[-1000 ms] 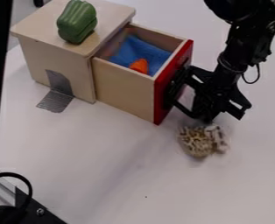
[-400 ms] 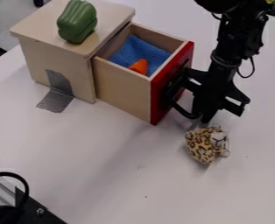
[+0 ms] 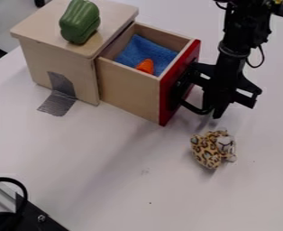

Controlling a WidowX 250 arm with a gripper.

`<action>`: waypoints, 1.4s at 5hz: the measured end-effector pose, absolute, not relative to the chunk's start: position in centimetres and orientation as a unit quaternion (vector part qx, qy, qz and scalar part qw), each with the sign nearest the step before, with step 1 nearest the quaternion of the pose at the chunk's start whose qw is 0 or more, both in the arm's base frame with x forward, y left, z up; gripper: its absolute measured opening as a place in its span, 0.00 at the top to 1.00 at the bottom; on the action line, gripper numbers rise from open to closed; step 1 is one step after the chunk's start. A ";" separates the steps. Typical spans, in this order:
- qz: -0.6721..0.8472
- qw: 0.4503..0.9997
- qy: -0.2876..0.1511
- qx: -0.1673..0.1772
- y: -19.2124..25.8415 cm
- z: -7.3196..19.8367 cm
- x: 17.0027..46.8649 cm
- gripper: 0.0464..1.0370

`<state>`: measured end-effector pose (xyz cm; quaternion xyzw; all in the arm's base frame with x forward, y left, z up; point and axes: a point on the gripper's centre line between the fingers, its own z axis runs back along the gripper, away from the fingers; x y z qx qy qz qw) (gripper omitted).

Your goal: Close the drawer

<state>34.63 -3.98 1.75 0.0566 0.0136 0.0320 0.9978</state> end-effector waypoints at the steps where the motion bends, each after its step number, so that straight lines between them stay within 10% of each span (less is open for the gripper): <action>1: 0.039 0.998 0.007 0.049 -4.0 1.7 34.8 0.92; 7: 0.130 0.990 -0.047 0.041 1.8 3.2 31.0 0.92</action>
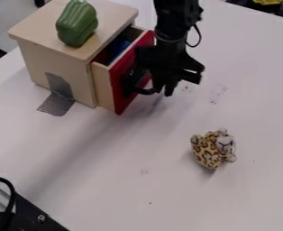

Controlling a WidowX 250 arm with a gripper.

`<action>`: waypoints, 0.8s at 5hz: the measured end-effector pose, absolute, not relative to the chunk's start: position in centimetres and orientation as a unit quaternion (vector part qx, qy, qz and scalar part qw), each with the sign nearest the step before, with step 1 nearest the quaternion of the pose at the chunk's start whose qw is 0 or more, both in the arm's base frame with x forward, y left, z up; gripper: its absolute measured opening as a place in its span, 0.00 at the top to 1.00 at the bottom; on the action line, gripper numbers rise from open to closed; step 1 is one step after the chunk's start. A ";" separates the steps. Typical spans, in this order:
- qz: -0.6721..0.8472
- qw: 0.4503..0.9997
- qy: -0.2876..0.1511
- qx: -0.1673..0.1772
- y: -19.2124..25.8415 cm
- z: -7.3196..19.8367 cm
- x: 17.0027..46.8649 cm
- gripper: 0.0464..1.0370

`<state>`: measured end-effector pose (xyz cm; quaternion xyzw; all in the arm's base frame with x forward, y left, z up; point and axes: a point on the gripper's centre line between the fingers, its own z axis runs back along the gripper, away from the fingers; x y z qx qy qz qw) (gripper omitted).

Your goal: Close the drawer

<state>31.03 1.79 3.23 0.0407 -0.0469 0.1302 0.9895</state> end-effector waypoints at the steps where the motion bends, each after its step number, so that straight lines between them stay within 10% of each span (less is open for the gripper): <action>1: 0.134 0.989 -0.047 0.036 1.7 3.2 31.0 0.92; 4: 0.178 0.983 -0.038 0.025 3.7 3.2 31.3 0.92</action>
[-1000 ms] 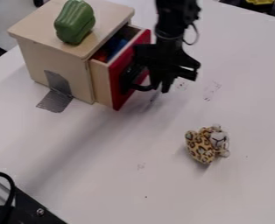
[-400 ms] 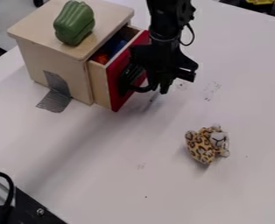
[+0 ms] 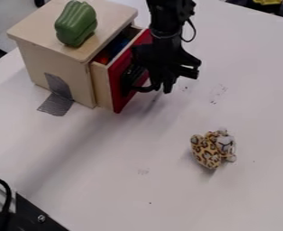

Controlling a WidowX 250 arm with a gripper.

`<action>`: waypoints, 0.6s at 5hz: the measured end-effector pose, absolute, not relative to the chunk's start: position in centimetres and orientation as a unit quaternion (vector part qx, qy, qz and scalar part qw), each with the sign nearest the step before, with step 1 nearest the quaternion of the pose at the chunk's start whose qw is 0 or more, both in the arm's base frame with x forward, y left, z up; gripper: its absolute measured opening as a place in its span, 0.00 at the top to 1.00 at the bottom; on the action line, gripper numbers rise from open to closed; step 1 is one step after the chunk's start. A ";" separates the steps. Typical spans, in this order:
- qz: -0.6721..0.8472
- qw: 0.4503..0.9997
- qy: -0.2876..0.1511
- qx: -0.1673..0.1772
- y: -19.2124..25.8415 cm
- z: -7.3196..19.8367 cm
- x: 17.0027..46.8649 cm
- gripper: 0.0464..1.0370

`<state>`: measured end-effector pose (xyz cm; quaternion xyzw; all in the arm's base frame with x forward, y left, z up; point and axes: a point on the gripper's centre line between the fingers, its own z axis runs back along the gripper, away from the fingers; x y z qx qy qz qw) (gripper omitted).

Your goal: Close the drawer

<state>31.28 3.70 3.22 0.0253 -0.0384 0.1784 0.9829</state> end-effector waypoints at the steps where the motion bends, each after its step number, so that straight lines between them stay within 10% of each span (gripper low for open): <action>1: 0.178 0.983 -0.023 0.027 4.3 3.2 31.3 0.92; 3: 0.184 0.982 -0.010 0.052 6.8 3.3 30.8 0.88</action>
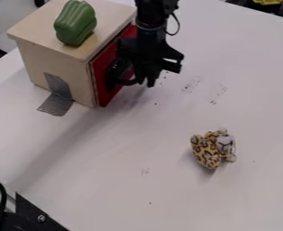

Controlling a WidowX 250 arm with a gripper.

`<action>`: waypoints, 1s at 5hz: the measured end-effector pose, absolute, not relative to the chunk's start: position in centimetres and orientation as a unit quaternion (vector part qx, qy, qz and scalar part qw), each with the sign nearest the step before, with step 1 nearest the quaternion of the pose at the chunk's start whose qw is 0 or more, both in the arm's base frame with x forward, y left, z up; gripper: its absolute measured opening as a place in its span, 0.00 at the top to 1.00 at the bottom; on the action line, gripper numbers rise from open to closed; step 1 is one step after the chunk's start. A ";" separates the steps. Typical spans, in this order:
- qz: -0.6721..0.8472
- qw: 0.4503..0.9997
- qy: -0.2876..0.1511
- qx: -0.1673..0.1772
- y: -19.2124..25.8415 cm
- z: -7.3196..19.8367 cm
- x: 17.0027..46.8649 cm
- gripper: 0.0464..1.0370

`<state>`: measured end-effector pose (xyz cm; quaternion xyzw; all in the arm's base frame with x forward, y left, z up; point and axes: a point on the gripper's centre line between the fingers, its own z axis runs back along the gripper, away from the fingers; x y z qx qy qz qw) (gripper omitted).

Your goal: Close the drawer

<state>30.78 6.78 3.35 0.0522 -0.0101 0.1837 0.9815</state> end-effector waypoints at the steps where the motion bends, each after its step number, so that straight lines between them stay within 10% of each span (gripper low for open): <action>1: 0.228 0.972 0.025 0.050 7.6 3.1 29.3 0.60; 3: 0.218 0.975 0.024 0.041 7.3 3.8 29.2 0.13; 5: 0.115 0.993 -0.004 0.003 5.7 6.3 29.4 0.04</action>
